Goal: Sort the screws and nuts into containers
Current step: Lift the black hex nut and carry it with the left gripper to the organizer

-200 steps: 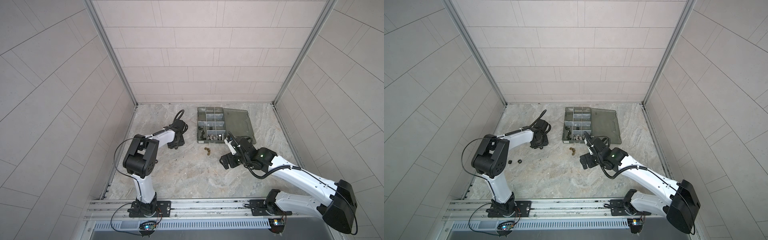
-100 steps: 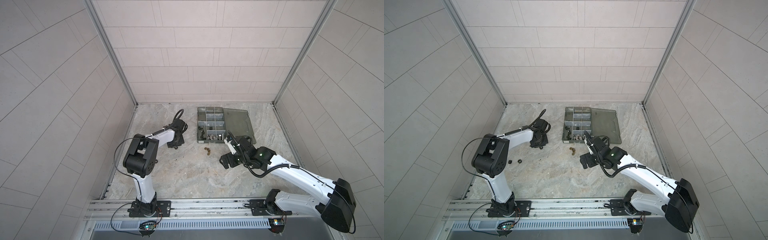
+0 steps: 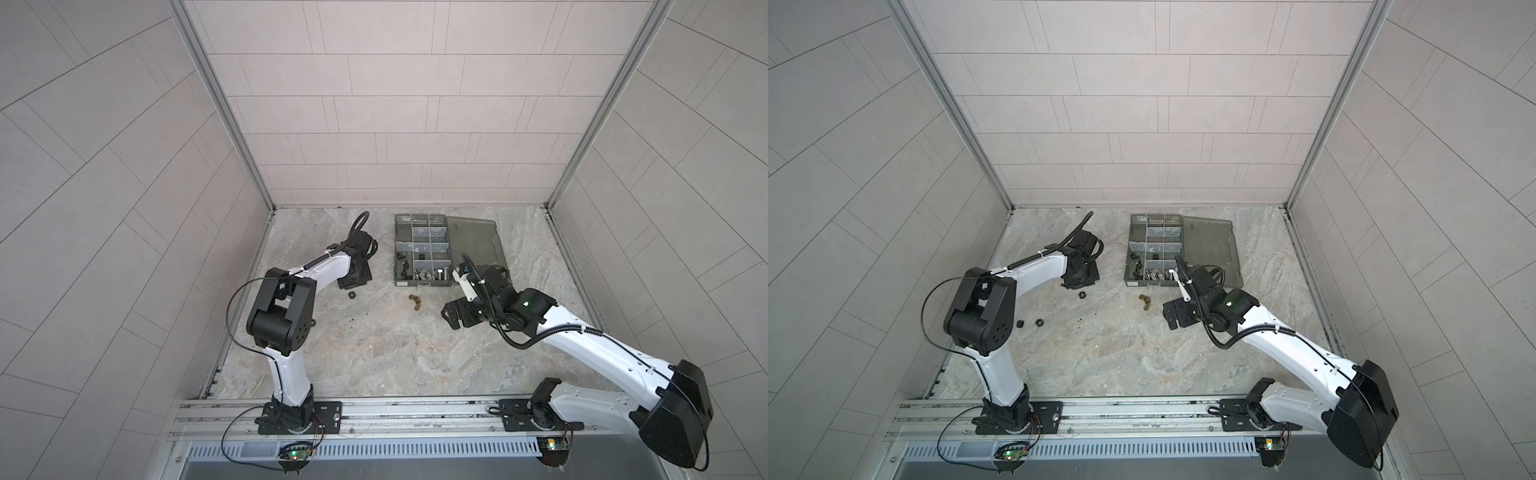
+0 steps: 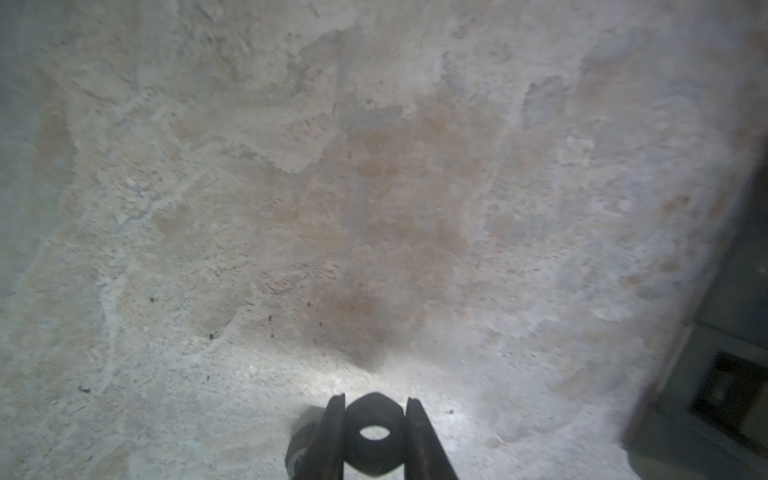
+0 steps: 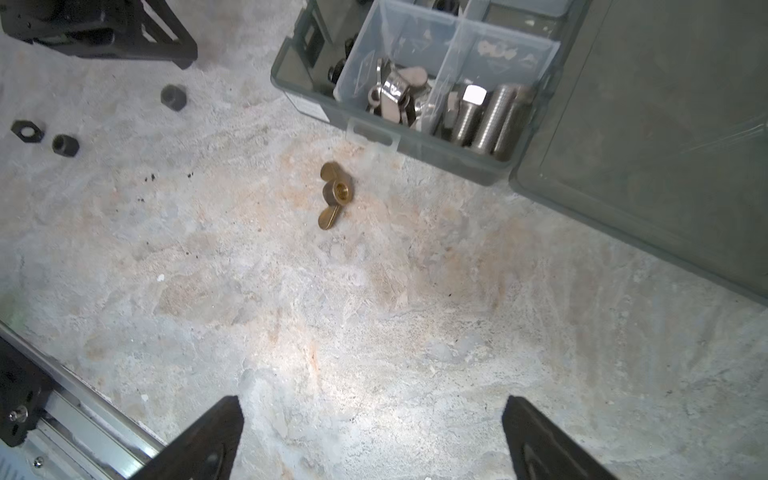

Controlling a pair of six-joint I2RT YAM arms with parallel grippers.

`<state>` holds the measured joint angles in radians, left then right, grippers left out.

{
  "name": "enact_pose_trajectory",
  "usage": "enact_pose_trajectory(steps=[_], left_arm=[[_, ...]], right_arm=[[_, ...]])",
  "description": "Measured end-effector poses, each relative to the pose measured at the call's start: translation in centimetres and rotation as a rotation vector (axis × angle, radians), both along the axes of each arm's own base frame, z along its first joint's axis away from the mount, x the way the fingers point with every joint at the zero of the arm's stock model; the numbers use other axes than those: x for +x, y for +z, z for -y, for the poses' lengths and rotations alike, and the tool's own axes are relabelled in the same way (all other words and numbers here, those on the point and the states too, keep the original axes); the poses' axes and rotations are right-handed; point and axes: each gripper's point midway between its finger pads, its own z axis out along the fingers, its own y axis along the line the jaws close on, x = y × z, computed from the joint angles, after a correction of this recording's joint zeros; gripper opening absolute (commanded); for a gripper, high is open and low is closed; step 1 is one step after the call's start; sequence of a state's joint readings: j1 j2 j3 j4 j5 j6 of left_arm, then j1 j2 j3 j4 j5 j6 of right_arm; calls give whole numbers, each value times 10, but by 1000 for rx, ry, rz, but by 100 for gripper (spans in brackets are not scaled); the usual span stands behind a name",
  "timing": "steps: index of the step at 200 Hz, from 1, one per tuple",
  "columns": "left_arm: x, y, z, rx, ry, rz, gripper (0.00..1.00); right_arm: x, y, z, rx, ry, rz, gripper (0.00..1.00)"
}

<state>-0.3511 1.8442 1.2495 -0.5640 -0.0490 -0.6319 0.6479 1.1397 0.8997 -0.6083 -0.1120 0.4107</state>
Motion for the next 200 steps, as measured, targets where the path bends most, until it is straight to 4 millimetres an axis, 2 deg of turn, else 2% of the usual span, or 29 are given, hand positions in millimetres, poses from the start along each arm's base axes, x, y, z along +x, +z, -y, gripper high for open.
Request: enact_pose_trajectory(steps=[26, 59, 79, 98, 146, 175, 200], left_arm=[[14, 29, 27, -24, -49, 57, 17], [31, 74, 72, -65, -125, 148, 17], [43, 90, 100, -84, -168, 184, 17], [51, 89, 124, -91, -201, 184, 17], [60, 56, 168, -104, -273, 120, 17], [65, 50, 181, -112, -294, 111, 17], [70, 56, 187, -129, -300, 122, 18]], right_arm=[[12, 8, 6, 18, -24, 16, 99], [24, 10, 13, 25, -46, 10, 99], [31, 18, 16, 42, -59, 22, 99], [37, 24, 19, 57, -70, 35, 99], [36, 24, 22, 72, -74, 26, 99], [33, 21, 26, 79, -79, 20, 99], [34, 17, 30, 80, -92, 11, 99]])
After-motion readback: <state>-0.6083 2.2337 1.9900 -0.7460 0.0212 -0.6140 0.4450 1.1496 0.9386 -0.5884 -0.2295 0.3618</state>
